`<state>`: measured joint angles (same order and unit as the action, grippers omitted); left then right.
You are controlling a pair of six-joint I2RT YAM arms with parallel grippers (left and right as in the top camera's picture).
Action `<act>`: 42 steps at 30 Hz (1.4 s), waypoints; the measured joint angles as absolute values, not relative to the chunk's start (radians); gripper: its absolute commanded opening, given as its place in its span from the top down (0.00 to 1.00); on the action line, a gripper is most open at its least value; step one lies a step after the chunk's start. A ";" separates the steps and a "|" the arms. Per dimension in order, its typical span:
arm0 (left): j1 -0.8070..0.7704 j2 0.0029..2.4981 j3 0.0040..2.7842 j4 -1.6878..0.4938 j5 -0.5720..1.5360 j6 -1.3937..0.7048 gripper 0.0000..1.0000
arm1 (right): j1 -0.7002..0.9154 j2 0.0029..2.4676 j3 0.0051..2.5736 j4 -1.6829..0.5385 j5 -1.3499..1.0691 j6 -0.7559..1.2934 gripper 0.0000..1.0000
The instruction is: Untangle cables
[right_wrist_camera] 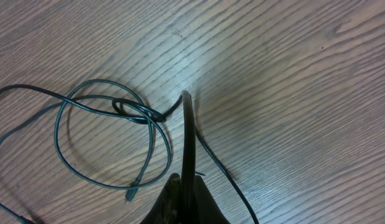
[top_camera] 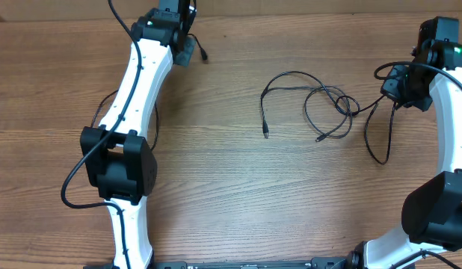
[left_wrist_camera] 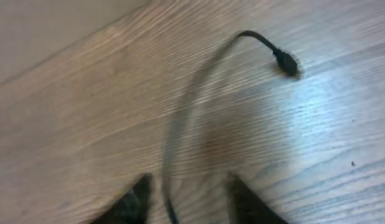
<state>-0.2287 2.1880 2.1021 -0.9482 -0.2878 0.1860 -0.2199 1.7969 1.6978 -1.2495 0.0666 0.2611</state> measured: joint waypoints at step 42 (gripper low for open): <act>-0.556 2.299 2.102 -0.832 0.189 0.324 0.00 | -0.175 1.797 1.698 -1.278 -0.163 0.171 0.96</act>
